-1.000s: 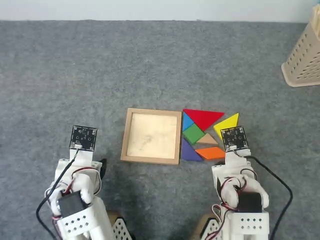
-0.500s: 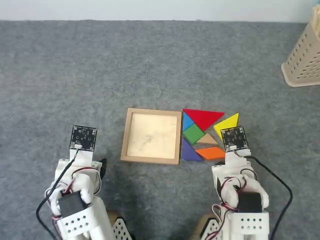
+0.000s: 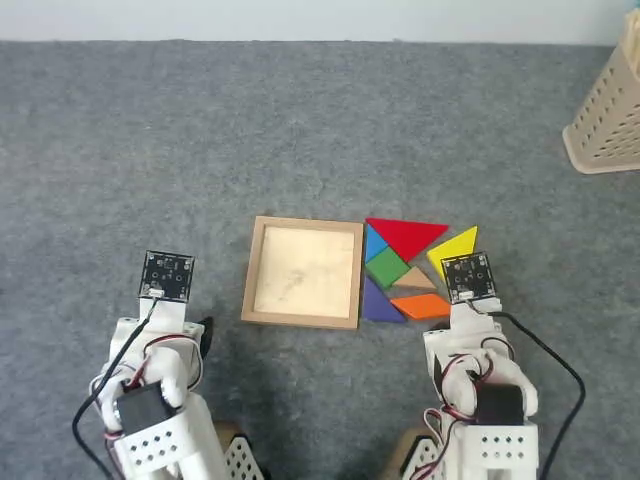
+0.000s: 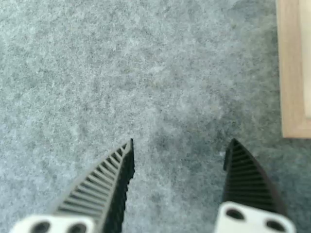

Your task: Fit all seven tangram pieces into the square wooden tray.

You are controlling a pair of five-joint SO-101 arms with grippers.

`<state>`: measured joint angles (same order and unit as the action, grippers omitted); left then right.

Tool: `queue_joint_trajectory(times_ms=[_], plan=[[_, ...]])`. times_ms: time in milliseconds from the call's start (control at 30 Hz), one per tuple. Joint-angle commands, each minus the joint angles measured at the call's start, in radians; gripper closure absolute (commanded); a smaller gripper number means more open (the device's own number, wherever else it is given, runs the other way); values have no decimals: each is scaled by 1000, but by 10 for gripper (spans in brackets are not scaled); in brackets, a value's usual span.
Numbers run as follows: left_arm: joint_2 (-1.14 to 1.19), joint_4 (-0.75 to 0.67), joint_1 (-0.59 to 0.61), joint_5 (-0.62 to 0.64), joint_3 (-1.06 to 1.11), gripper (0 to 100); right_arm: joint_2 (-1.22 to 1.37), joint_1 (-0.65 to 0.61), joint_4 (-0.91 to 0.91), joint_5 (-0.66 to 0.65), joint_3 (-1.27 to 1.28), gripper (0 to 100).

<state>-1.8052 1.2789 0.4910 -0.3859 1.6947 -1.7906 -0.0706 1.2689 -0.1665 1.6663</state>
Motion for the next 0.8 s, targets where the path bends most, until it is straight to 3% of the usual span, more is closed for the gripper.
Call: queue_joint_trajectory(times_ms=[0, 300, 533, 700, 767], plan=[[-15, 3, 3, -9, -8, 720, 5, 7, 4, -11, 18, 991], [-15, 3, 3, -9, -8, 720, 5, 18, -54, -12, 18, 991], [-15, 3, 5, -9, -8, 720, 5, 25, -397, -15, 12, 991], [-15, 3, 5, -9, -8, 720, 15, 77, -348, -218, -110, 990], [-15, 3, 5, -9, -8, 720, 16, 88, -335, -229, -178, 990]])
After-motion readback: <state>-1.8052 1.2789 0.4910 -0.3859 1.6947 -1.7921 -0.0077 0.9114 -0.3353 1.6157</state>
